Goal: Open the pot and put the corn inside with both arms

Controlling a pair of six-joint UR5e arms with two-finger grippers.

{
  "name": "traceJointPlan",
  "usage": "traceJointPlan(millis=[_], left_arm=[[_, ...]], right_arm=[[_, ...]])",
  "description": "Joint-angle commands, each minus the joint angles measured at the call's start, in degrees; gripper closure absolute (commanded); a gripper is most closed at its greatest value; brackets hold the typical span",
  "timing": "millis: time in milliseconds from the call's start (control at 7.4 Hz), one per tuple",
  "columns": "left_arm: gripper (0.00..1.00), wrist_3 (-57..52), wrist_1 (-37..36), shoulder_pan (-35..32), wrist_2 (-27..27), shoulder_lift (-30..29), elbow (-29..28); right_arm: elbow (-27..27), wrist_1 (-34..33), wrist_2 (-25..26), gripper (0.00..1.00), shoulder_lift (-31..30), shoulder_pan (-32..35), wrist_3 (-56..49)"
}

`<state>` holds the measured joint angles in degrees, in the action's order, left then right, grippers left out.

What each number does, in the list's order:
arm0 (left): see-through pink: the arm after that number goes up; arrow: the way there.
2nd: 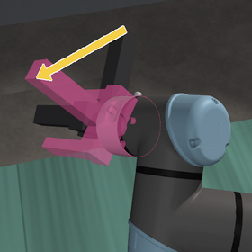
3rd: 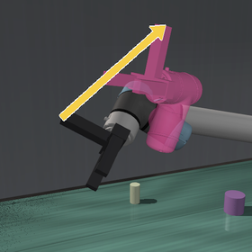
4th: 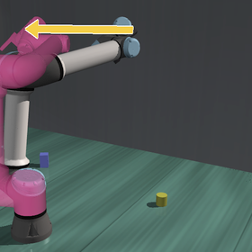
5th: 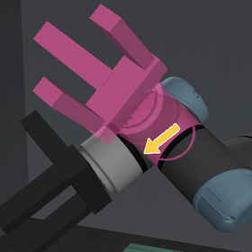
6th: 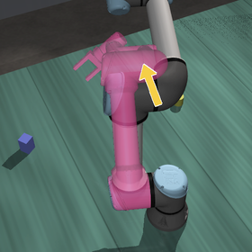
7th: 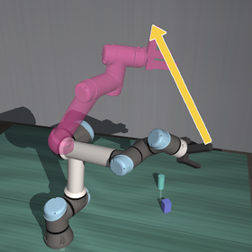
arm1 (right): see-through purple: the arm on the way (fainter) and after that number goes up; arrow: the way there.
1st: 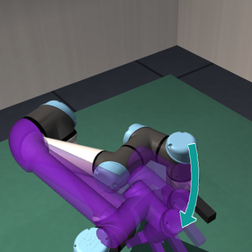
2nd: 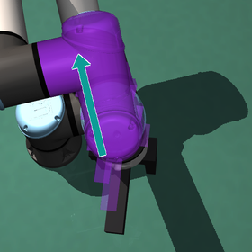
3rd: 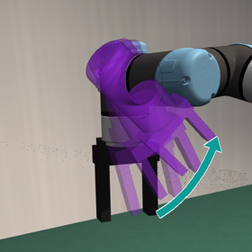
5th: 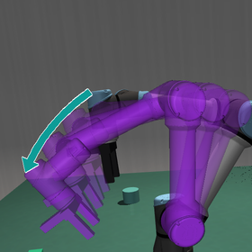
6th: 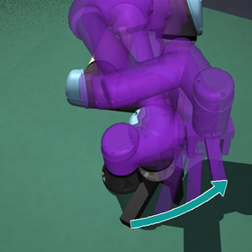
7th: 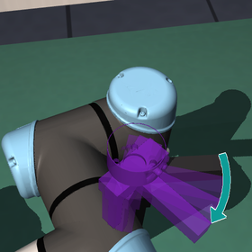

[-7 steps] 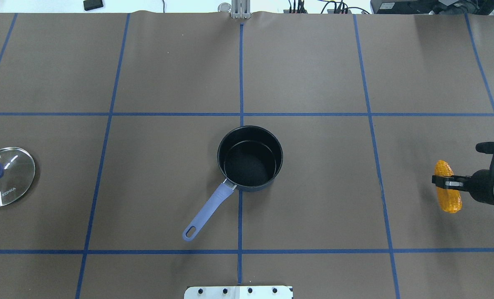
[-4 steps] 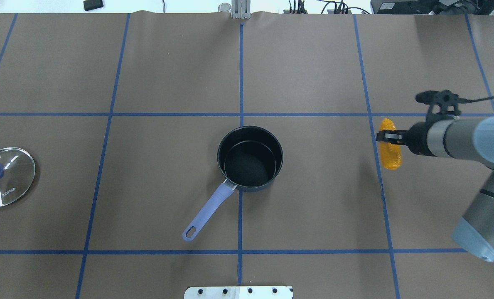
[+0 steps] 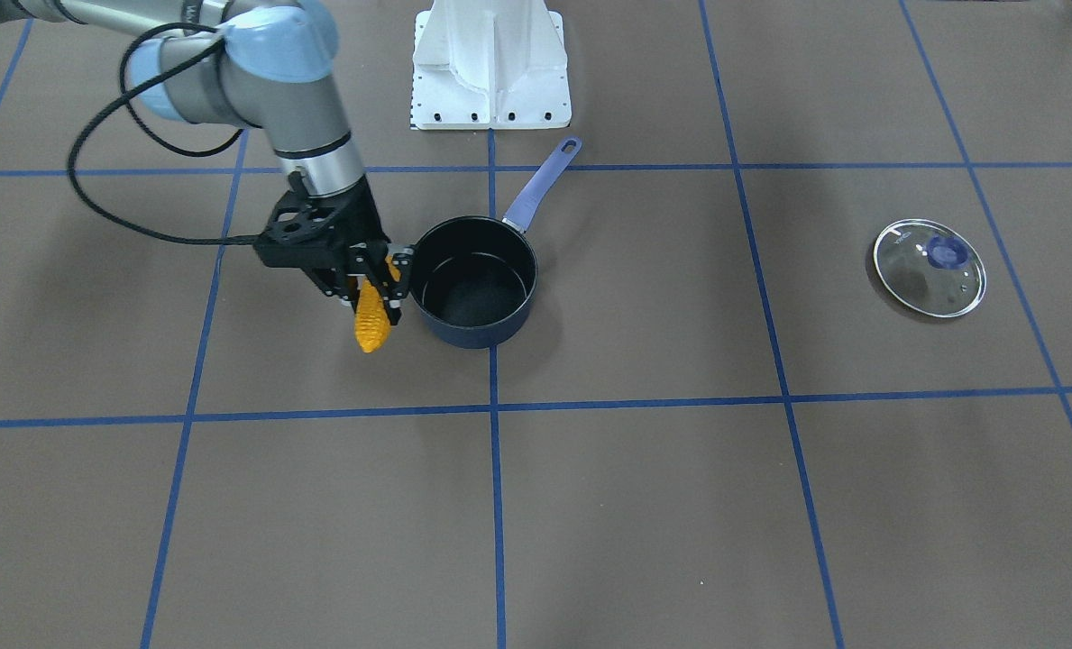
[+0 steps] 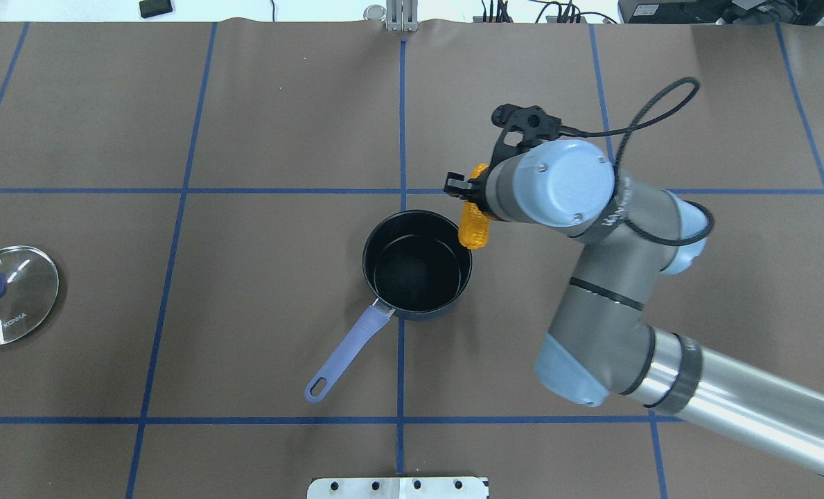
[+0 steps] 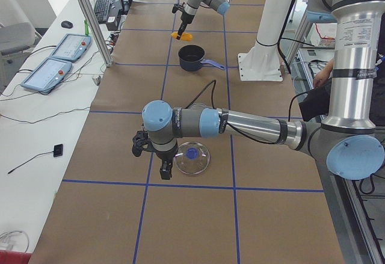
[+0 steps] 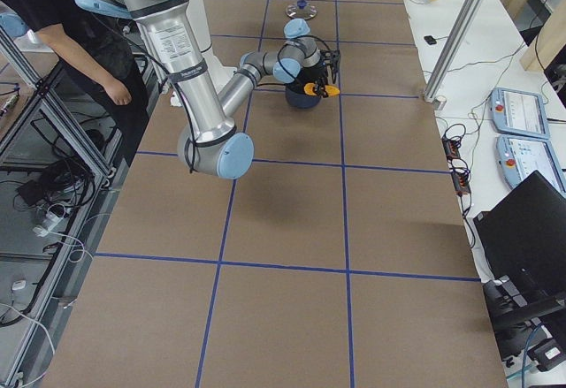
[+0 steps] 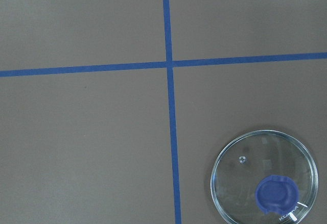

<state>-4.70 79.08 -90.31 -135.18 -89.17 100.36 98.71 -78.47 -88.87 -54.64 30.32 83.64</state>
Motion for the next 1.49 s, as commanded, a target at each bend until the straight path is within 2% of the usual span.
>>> traceJointPlan(millis=[0, 135, 270, 541, 676, 946, 1351], left_arm=[[0.02, 0.0, 0.0, 0.0, 0.0, 0.1, -0.1], [0.02, 0.0, 0.0, 0.0, 0.0, 0.1, -0.1], [0.02, 0.0, 0.0, 0.0, 0.0, 0.1, -0.1], [0.02, -0.3, 0.0, 0.0, -0.1, 0.1, -0.2], [0.02, -0.5, 0.0, 0.0, 0.0, 0.1, -0.1], [0.02, 0.0, -0.2, 0.0, -0.1, 0.2, -0.2], [0.02, -0.6, 0.4, 0.0, -0.5, 0.1, -0.5]], right_arm=[[-6.9, -0.6, 6.0, 0.73, 7.7, -5.8, 4.9], [-6.9, -0.8, 7.1, 0.01, 7.2, -6.7, 5.6], [-7.0, -0.8, 8.4, 0.0, 7.0, -6.9, 6.3], [-6.1, -1.0, 8.0, 0.0, 7.1, -6.0, 5.4], [-6.1, -1.0, 4.4, 0.0, 7.0, -2.4, 3.9], [-6.2, -6.0, -8.5, 0.0, 6.3, 10.7, -10.0], [-6.6, -8.8, -31.0, 0.0, -3.2, 33.6, -44.0]])
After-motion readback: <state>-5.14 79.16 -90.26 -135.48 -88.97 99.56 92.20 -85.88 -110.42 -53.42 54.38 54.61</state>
